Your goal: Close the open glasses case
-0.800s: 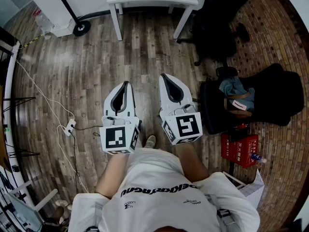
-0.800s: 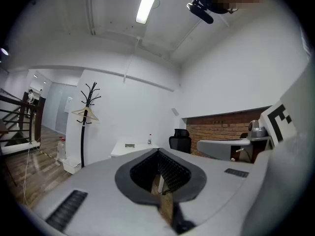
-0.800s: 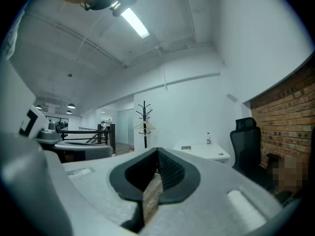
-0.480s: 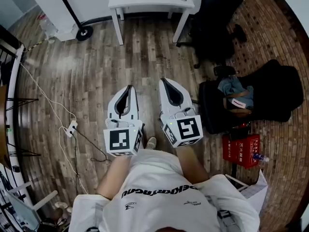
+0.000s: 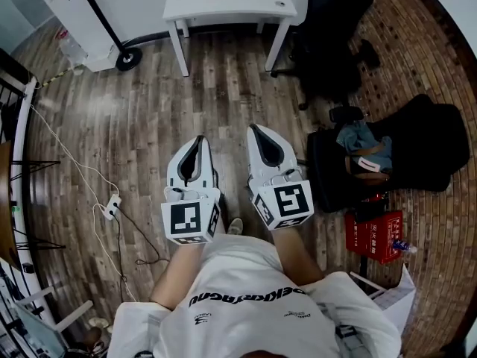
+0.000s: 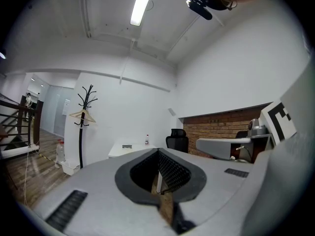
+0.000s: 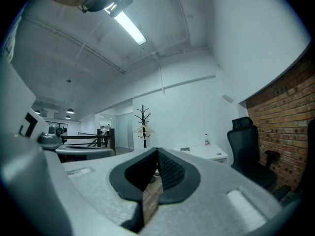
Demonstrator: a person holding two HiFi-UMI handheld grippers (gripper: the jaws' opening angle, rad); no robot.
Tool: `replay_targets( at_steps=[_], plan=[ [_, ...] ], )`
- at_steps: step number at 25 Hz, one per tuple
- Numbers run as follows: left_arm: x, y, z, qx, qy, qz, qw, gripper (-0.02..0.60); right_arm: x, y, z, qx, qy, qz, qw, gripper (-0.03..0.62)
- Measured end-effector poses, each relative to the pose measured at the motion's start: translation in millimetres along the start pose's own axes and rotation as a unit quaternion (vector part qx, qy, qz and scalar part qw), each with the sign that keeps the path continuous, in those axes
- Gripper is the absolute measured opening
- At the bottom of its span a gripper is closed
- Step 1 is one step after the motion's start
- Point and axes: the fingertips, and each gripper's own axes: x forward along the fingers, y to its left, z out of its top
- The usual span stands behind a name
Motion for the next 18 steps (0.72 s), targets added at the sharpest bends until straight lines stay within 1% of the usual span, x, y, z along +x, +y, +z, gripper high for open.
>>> replay_targets(
  at_steps=[3,7,15,18],
  plan=[
    [34.3,14.2,-0.7,0.002,0.004,-0.005,1.0000,-0.002,33.1,-15.0,-3.7,0.004,0.004,-0.005,1.000,0.002],
    [87.5,44.9,1.4,0.001,0.010,-0.011,0.9999,-0.002,89.2,-30.5,-6.4,0.004,0.012,-0.010,1.000,0.002],
    [202.7,121.7,26.0,-0.004,0.019,-0.034,0.9992,-0.002,219.2,-58.5,14.0,-0.004,0.020,-0.033,0.999,0.002],
    [242.3,143.3,35.4,-0.003,0.021,-0.045,0.9987,-0.002,262.9,-70.4,22.8,-0.003,0.017,-0.044,0.999,0.002]
  ],
)
